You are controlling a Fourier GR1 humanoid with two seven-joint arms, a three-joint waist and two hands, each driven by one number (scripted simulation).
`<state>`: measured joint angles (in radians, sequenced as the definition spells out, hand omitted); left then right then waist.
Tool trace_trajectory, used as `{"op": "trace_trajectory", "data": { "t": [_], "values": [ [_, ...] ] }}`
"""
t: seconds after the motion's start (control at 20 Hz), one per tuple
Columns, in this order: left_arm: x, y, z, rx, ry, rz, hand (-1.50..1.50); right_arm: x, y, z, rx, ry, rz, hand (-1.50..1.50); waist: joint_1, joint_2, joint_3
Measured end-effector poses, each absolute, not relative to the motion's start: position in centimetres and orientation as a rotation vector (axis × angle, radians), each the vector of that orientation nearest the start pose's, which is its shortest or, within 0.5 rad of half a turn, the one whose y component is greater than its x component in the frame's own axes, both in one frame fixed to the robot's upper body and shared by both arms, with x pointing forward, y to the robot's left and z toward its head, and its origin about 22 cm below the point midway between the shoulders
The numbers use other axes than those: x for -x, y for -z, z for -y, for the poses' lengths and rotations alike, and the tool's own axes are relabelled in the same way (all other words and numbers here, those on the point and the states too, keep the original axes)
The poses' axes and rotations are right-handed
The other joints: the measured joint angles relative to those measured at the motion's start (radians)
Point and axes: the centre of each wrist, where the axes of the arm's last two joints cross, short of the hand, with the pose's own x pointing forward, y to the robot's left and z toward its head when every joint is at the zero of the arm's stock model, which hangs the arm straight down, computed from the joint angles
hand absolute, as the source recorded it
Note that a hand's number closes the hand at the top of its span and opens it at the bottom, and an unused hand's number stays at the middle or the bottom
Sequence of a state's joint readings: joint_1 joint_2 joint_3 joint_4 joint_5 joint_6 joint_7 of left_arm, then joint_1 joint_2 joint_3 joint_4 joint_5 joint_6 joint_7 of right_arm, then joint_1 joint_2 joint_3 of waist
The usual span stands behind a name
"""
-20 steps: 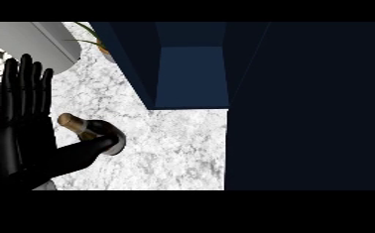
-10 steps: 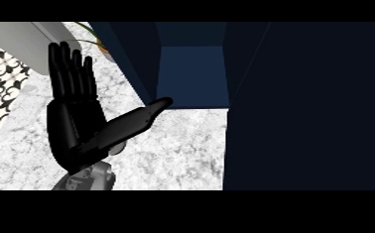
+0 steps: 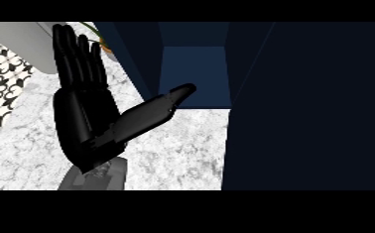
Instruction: Pick up the wine, place it into the cabinet and close the cabinet
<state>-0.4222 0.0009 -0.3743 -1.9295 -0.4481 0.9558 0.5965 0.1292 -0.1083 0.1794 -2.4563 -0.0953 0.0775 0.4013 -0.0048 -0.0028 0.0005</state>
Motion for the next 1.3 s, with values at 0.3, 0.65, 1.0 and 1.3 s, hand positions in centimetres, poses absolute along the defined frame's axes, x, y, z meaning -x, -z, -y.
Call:
{"op": "trace_trajectory", "data": {
  "t": [0.3,0.65,1.0,1.3],
  "values": [
    [-24.0,-18.4,-9.9,-0.258,-0.543,1.879,-1.50,-14.2,-17.9,20.9,-0.193,-0.242,1.907,-1.50,0.002,-0.001,0.000],
    [-22.5,-19.4,-11.3,-0.320,-0.590,1.852,-1.50,-14.1,-18.3,20.6,-0.180,-0.223,1.906,-1.50,0.005,-0.001,0.000],
    [-20.8,-19.9,-13.0,-0.379,-0.635,1.822,-1.50,-14.3,-18.9,20.9,-0.150,-0.233,1.910,-1.50,0.005,0.000,0.000],
    [-19.3,-19.4,-15.4,-0.419,-0.673,1.784,-1.50,-14.3,-19.3,20.9,-0.141,-0.233,1.907,-1.50,0.004,0.000,-0.001]
  ]
}}
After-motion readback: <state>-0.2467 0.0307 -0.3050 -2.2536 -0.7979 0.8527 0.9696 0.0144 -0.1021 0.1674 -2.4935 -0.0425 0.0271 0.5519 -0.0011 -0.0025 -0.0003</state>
